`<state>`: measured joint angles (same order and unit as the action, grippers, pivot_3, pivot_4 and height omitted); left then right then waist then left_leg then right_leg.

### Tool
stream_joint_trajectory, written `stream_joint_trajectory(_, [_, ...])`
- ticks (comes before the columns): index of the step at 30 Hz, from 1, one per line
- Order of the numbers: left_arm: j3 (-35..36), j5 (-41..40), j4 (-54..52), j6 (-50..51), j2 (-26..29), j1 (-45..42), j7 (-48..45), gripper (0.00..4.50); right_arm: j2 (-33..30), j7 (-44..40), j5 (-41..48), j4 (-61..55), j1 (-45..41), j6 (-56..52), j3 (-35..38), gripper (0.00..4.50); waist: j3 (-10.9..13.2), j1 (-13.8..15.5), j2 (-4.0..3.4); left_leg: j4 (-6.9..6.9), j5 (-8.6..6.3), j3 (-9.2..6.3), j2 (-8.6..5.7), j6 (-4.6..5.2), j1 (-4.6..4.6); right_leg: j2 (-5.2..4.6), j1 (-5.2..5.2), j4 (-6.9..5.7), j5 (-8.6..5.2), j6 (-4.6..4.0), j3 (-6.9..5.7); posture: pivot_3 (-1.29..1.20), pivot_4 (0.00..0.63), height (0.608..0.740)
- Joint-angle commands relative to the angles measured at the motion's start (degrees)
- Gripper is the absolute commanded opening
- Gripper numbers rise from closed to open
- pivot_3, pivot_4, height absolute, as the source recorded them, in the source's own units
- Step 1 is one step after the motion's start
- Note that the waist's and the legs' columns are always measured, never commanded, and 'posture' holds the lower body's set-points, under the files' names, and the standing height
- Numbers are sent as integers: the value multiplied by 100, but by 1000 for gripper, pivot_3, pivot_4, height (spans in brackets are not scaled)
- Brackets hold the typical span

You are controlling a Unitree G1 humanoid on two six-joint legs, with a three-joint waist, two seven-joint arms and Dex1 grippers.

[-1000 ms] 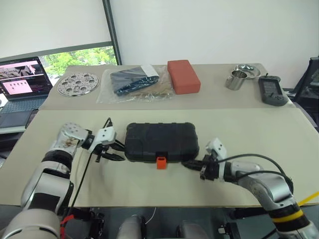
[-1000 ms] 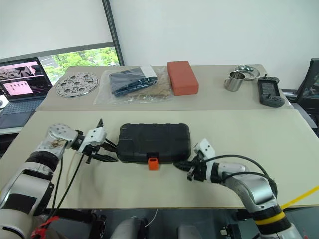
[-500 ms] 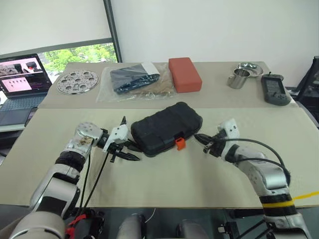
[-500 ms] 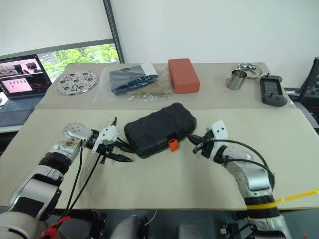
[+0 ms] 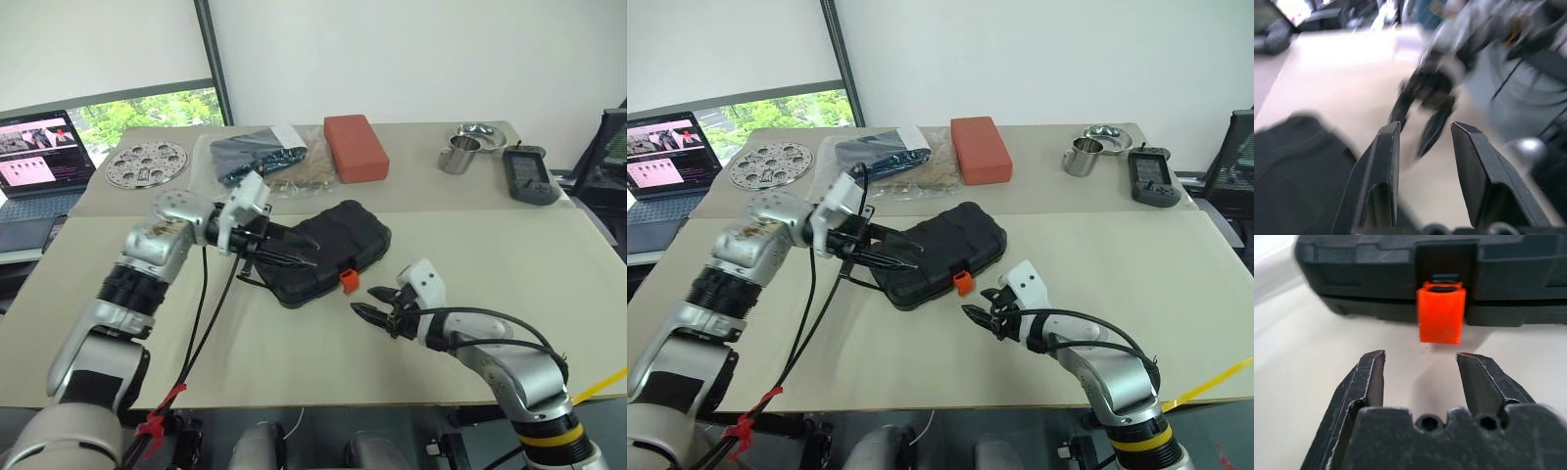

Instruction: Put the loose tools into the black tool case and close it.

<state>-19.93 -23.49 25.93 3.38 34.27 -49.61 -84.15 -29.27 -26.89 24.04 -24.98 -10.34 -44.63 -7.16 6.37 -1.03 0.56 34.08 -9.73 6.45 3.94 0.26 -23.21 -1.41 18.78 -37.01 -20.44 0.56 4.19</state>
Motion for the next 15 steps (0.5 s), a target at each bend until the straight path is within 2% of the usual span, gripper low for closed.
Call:
stream_joint_trajectory(1, [-31, 902, 506, -812, -253, 41, 538, 1760, 181, 277, -329, 127, -266, 15, -155, 2738, 0, 17, 1, -1, 1, -2, 0, -1, -3, 2, 4, -1, 0, 0, -1, 0, 150, 740])
stream_joint_trajectory(8, [61, 1546, 985, -1281, -599, 148, 955, 1760, 535, 490, -528, 325, -436, -77, -287, 2738, 0, 37, 0, -3, 1, 3, -1, -2, -15, -4, 14, -2, 0, 0, -2, 0, 150, 740])
stream_joint_trajectory(15, [177, 1688, 975, -1295, -672, 278, 886, 1760, 745, 693, -777, 413, -442, -175, -335, 2738, -3, 46, -3, -1, 3, 0, -1, -4, -5, -6, -1, -3, 0, 0, -6, 0, 150, 740])
